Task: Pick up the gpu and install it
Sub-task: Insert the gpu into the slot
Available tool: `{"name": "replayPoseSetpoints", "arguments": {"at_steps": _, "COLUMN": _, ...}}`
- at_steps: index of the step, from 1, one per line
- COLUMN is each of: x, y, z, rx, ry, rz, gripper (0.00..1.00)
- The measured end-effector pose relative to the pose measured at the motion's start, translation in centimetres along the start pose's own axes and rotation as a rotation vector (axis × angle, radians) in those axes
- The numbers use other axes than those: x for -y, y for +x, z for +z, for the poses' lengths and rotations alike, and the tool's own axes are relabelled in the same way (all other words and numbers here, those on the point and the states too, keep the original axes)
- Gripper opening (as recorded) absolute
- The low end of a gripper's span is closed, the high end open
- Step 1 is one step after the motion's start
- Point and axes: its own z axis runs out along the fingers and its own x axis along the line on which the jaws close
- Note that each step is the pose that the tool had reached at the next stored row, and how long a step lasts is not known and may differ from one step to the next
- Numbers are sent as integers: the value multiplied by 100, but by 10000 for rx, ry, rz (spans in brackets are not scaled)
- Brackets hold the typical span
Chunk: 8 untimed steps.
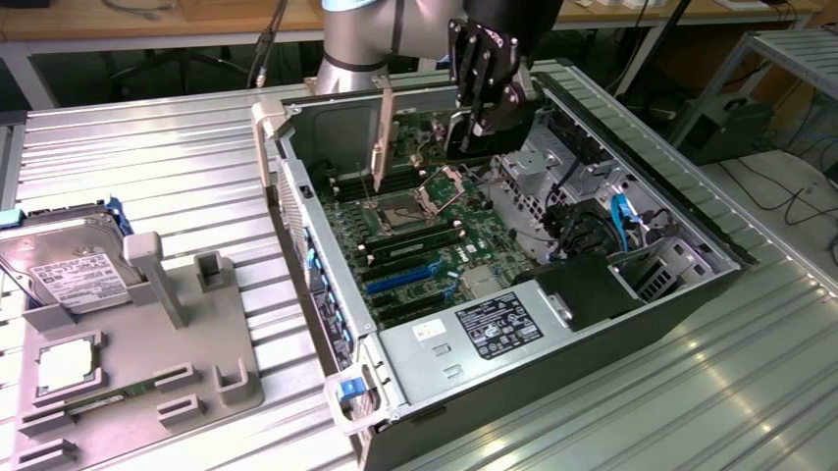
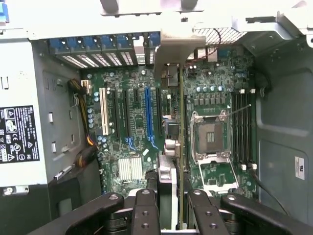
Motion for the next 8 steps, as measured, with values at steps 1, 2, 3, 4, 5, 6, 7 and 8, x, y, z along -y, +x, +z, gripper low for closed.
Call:
{"name": "replayPoseSetpoints", "arguments": {"at_steps": 1, "x": -1, "y": 0, "z": 4, "rx": -2, "ry": -9, "rz": -116, "gripper": 28}}
{"name": "replayPoseSetpoints", "arguments": {"at_steps": 2, "x": -1, "y": 0, "z": 7, "rx": -2, "ry": -16, "rz": -255, "gripper": 28}}
{"name": "replayPoseSetpoints", "arguments": {"at_steps": 3, "x": 0, "y": -2, "z": 12, "rx": -3, "ry": -22, "rz": -387, "gripper": 28}}
{"name": "replayPoseSetpoints", "arguments": {"at_steps": 4, "x": 0, "y": -6, "z": 15, "rx": -2, "ry": -24, "rz": -445, "gripper": 28}}
{"name": "replayPoseSetpoints", "arguments": {"at_steps": 5, "x": 1, "y": -10, "z": 18, "rx": -3, "ry": -24, "rz": -448, "gripper": 28}}
{"name": "replayPoseSetpoints", "arguments": {"at_steps": 6, "x": 0, "y": -15, "z": 20, "rx": -4, "ry": -26, "rz": -448, "gripper": 28}}
{"name": "replayPoseSetpoints", "arguments": {"at_steps": 7, "x": -1, "y": -27, "z": 31, "rx": -3, "ry": -25, "rz": -447, "gripper": 28}}
{"name": "replayPoseSetpoints", "arguments": {"at_steps": 8, "x": -2, "y": -45, "z": 48, "rx": -3, "ry": -25, "rz": -447, "gripper": 28}}
